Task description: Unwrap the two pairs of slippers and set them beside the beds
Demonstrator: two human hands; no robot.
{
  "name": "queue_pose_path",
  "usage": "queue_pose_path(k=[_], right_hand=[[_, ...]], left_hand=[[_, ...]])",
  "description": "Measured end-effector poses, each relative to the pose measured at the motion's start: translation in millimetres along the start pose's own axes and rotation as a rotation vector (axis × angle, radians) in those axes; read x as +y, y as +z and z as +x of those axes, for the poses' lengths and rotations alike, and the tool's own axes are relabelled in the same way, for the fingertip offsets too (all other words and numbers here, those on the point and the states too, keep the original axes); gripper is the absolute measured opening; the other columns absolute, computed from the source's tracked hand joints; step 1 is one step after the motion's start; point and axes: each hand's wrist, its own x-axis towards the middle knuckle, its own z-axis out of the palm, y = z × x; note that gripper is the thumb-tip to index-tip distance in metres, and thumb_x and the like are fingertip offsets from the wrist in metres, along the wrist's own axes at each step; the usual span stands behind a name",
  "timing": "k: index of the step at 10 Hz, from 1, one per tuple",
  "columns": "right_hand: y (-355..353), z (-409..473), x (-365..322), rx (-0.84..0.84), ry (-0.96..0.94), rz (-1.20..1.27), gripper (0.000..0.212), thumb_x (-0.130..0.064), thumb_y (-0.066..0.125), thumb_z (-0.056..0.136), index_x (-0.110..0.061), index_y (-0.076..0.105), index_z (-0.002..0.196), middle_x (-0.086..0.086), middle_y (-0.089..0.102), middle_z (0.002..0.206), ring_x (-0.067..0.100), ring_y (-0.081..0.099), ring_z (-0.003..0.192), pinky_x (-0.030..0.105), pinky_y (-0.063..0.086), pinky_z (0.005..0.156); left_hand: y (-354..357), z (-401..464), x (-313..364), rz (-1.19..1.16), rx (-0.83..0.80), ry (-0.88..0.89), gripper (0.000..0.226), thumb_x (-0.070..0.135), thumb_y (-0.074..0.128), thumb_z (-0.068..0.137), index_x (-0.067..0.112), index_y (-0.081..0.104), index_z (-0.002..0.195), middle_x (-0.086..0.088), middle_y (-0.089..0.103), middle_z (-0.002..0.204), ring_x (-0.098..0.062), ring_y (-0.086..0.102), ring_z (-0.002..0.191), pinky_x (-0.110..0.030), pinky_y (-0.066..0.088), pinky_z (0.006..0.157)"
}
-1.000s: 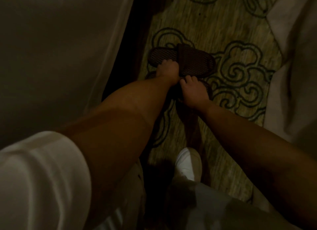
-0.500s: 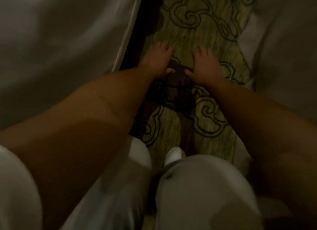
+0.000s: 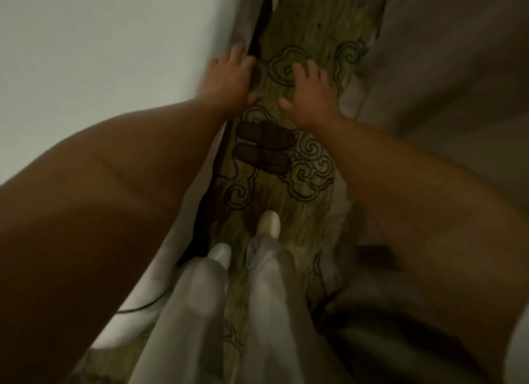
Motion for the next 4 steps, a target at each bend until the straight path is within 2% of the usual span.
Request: queue_pose_path(k=[2, 3, 4], right_hand=[[-142.5, -65.6, -58.5, 0.126, 0.094, 0.091, 0.092, -0.051, 0.061, 0.089, -0.018, 0.015, 0.161, 0.015, 0.013, 0.169, 0.038, 0.018, 0.152, 0.053, 0.029, 0.119], [-200.5, -99.2, -85.2, 0.229, 0.103, 0.072, 0.093, -0.051, 0.063, 0.088, -0.020, 0.015, 0.162, 0.013, 0.011, 0.169, 0.038, 0.016, 0.153, 0.054, 0.030, 0.116], [-267.7, -134.9, -113.8, 0.260, 0.113, 0.068, 0.089, -0.054, 0.061, 0.090, -0.022, 0.019, 0.161, 0.014, 0.010, 0.169, 0.040, 0.013, 0.154, 0.054, 0.024, 0.120]], left_hand=[[-148.0, -53.3, 8.2, -0.004, 0.105, 0.071, 0.076, 0.055, 0.065, 0.087, 0.010, 0.043, 0.144, -0.021, 0.033, 0.154, -0.042, 0.041, 0.134, -0.053, 0.040, 0.104], [-215.8, -76.4, -2.9, 0.009, 0.190, 0.091, 0.078, 0.057, 0.064, 0.086, 0.011, 0.042, 0.145, -0.021, 0.033, 0.155, -0.043, 0.042, 0.133, -0.054, 0.041, 0.102], [-284.9, -103.2, -16.0, 0.017, 0.261, 0.140, 0.077, 0.059, 0.062, 0.086, 0.012, 0.042, 0.144, -0.021, 0.032, 0.156, -0.044, 0.041, 0.133, -0.054, 0.041, 0.102]])
